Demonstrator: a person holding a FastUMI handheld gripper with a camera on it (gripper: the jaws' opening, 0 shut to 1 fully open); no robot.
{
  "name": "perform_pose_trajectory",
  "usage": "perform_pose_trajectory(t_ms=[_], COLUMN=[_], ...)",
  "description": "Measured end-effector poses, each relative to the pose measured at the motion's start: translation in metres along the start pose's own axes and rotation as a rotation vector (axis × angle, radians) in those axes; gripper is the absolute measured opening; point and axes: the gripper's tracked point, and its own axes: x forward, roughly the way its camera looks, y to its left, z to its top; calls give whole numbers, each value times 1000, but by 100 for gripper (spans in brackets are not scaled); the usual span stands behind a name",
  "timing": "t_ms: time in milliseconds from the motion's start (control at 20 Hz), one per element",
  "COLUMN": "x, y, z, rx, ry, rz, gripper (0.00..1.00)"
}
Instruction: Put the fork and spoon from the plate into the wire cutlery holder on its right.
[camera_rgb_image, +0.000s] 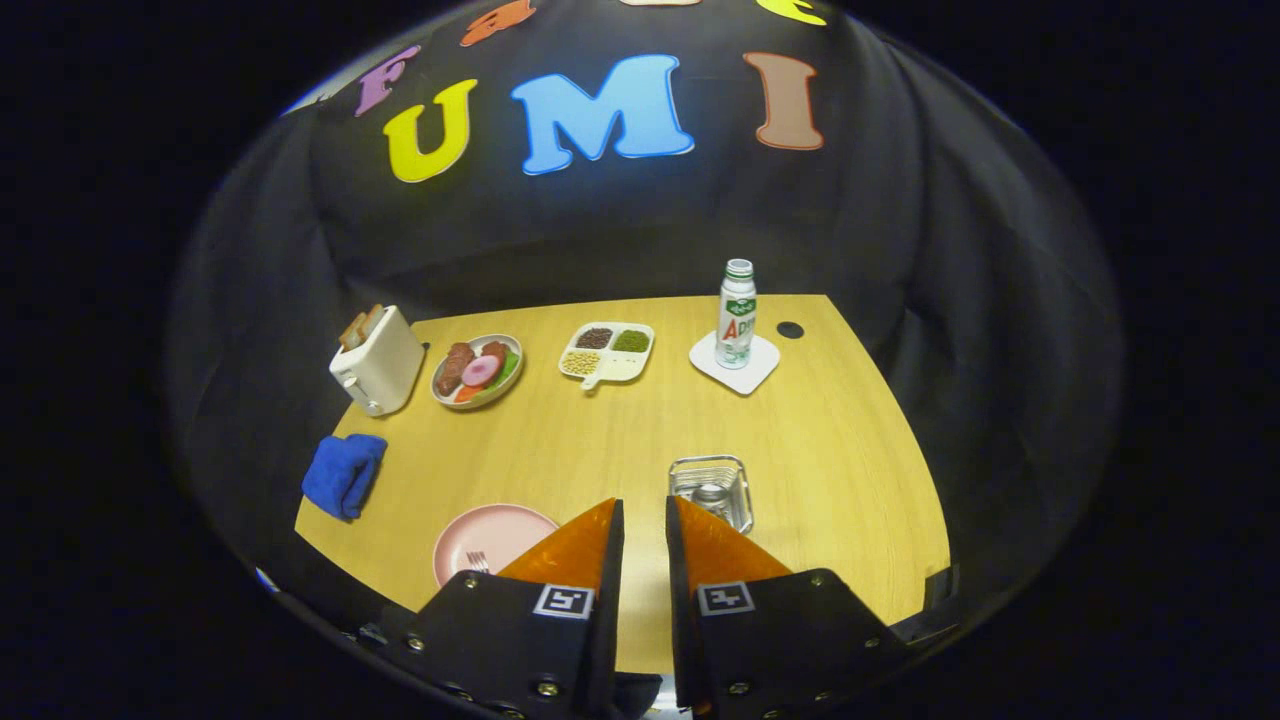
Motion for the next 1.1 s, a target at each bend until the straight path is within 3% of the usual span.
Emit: perform_pose_trajectory(t_ms=[200,450,800,1100], x=[7,20,32,35], y=[54,103,145,154], z=[-10,-56,-160,-211], rx=[8,14,-18,-46], ry=[-27,39,231,342], rz=[113,201,253,263], gripper=[24,24,24,24])
